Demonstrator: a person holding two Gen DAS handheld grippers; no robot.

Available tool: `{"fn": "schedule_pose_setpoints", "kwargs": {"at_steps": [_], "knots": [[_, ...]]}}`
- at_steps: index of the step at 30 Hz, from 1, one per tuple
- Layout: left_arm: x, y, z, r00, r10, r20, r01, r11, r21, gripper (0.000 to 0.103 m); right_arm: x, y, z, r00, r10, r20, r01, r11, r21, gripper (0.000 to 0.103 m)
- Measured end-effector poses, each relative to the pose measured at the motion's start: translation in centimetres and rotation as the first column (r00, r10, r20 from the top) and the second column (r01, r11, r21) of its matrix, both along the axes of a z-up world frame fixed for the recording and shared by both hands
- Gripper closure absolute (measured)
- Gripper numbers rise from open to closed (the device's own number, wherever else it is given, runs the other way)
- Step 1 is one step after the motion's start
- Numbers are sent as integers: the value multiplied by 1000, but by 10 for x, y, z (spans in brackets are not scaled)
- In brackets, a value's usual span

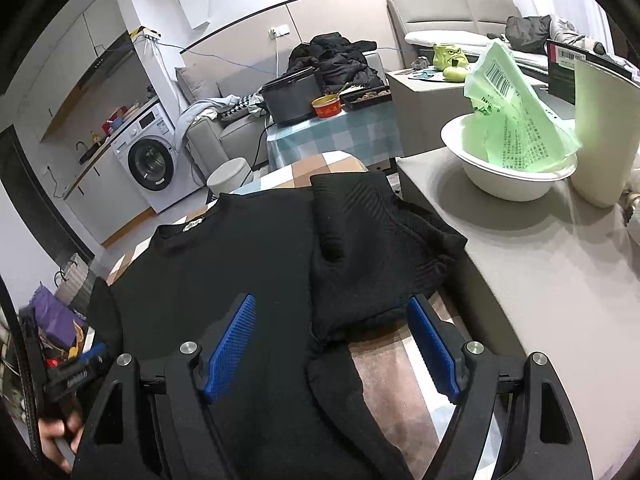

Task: Fold small clothes
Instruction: 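Grasp the sleeve nearest the left tool and fold it onto the sweater body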

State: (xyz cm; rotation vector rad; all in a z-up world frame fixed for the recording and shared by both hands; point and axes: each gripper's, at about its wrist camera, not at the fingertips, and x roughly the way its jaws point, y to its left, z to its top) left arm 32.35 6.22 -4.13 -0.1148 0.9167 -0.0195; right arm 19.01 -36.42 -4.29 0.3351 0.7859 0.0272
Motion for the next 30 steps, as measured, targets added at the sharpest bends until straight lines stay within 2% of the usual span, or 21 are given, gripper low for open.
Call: {"fn": "schedule_pose_setpoints", "kwargs": {"at_steps": [2,4,7,11,13,14,15,19,20,21,23,24,26,30], "knots": [[-13,5,10,999,18,33,-17,999,-33,32,-1,1,1,1000,9,1,-9,1000,2,23],[-23,17,15,996,50,67,-46,997,-64,29,-2,2,2,1000,13,4,-13,1000,2,23],[-24,58,23,982,165,90,-154,981,-114,26,-2,4,2,1000,20,12,-20,1000,5,22],[0,122,20,937,337,91,-324,936,-139,27,-1,4,-1,1000,28,4,-29,999,16,22],[12,145,12,920,386,65,-374,916,-145,36,0,4,-4,1000,29,-1,-29,999,19,22],[17,150,7,917,395,55,-382,911,-156,46,0,3,-5,1000,25,-4,-25,1000,17,22],[29,157,2,915,402,34,-391,905,-169,51,0,1,-6,1000,19,-11,-19,1000,17,22],[63,171,-15,891,454,-7,-452,885,-115,57,-1,-2,-9,1000,11,-24,-10,1000,28,22],[68,176,-20,887,462,-16,-461,880,-118,66,-1,-2,-8,1000,9,-24,-8,1000,25,22],[76,181,-24,882,470,-29,-469,872,-140,81,-1,-2,-8,1000,10,-23,-9,1000,24,22],[88,187,-31,877,480,-22,-475,860,-184,95,0,-2,-8,1000,13,-27,-12,999,37,22],[92,187,-31,882,472,-5,-464,866,-187,101,0,-2,-8,999,17,-30,-15,999,40,22],[94,177,-33,892,451,28,-440,881,-177,102,2,-1,-9,999,16,-36,-15,999,33,22],[109,148,-8,926,357,123,-329,924,-196,102,3,-1,-8,999,7,-38,-6,1000,16,22]]}}
